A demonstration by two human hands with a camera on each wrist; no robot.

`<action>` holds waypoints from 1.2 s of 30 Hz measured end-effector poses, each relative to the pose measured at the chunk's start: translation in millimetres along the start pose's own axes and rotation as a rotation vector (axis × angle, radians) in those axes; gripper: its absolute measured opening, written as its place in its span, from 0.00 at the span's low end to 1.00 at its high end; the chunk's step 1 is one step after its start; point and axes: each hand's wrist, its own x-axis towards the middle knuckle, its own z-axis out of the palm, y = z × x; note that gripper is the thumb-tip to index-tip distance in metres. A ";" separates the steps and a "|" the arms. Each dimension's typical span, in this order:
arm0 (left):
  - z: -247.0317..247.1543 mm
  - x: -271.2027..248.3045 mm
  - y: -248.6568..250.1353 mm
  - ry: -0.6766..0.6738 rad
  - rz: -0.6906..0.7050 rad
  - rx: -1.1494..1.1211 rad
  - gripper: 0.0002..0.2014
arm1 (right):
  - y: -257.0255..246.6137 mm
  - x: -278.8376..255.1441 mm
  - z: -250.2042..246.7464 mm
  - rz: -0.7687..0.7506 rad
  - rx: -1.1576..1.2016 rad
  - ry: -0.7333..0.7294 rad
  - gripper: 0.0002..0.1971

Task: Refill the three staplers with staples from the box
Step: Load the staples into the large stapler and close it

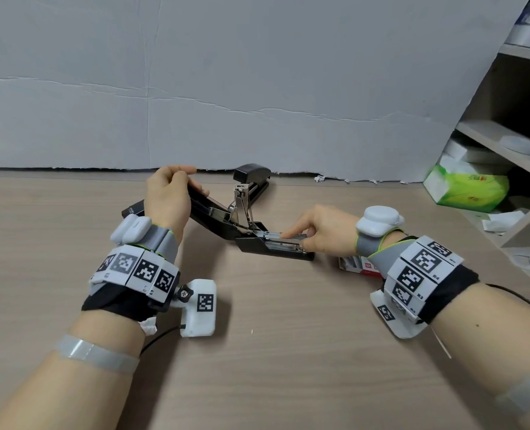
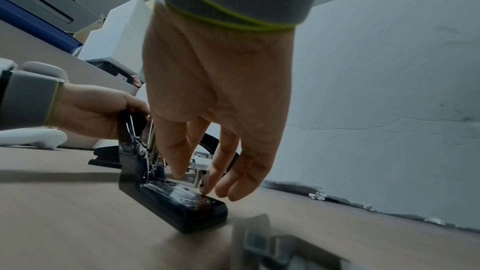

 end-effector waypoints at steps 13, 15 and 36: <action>-6.5 -0.9 0.4 -0.021 -0.211 -0.340 0.09 | 5.8 -2.5 16.0 0.124 0.023 0.046 0.39; -14.2 -4.1 -7.0 -0.083 -0.346 -0.415 0.12 | 4.2 -0.6 20.1 0.147 -0.041 0.056 0.32; 72.4 -68.3 4.6 -0.786 0.454 0.856 0.18 | 2.3 -14.6 16.5 0.114 0.115 0.163 0.18</action>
